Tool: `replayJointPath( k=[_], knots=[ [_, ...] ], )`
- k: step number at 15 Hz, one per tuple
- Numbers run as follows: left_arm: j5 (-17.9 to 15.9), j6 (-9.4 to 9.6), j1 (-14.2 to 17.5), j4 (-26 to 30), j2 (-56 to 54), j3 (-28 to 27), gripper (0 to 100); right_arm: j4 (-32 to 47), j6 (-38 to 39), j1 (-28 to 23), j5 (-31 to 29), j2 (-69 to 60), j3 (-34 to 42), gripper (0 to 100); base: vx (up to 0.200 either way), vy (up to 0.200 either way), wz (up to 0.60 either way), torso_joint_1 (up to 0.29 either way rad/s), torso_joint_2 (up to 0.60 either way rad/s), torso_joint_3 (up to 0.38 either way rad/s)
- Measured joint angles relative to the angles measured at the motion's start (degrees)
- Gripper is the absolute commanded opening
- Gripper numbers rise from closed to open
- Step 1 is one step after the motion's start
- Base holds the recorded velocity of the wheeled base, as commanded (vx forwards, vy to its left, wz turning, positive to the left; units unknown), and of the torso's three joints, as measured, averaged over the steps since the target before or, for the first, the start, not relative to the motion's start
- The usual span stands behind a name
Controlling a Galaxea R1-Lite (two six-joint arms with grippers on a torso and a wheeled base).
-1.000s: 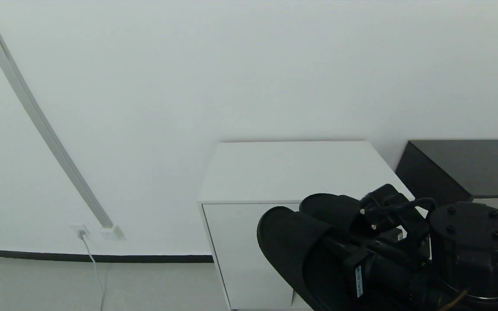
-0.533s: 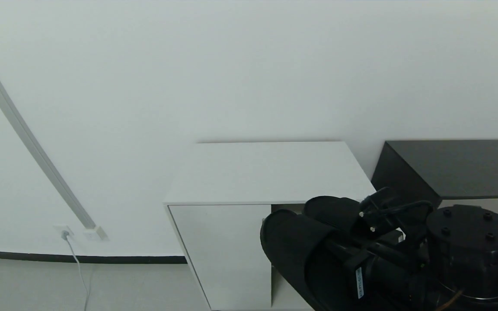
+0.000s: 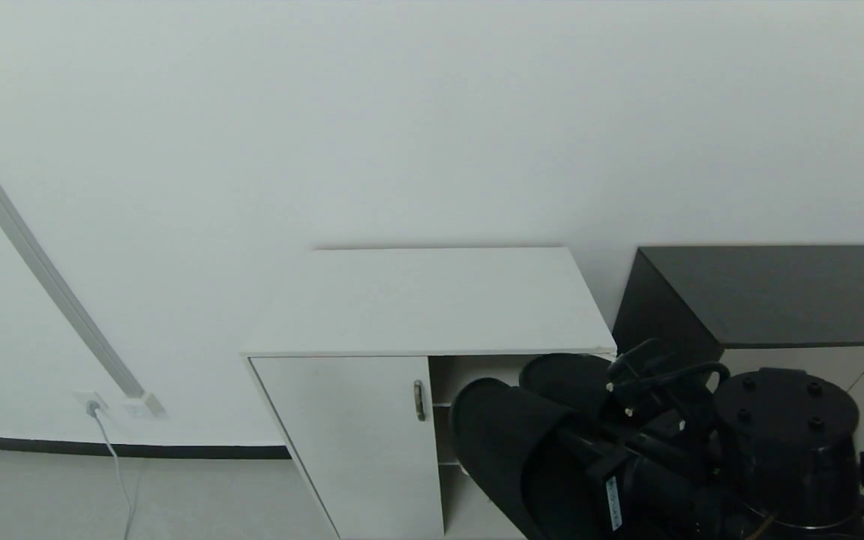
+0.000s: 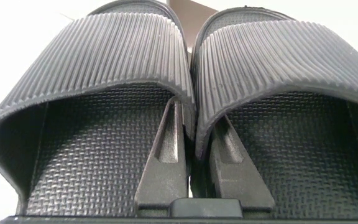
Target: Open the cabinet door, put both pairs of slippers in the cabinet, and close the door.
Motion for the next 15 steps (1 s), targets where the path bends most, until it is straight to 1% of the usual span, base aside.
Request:
replayJointPath(
  k=[12,15],
  knots=[
    [-0.05,-0.07,0.05,0.00,0.00,-0.02,0,0.00,-0.09,0.00,-0.10,0.35,0.12,0,0.000,0.000,0.00,0.000,0.00,0.000],
    [-0.02,-0.05,0.05,0.00,0.00,-0.02,0,0.02,-0.09,-0.06,-0.10,0.38,0.39,0,0.000,0.000,0.00,-0.126,0.31,0.163]
  ],
)
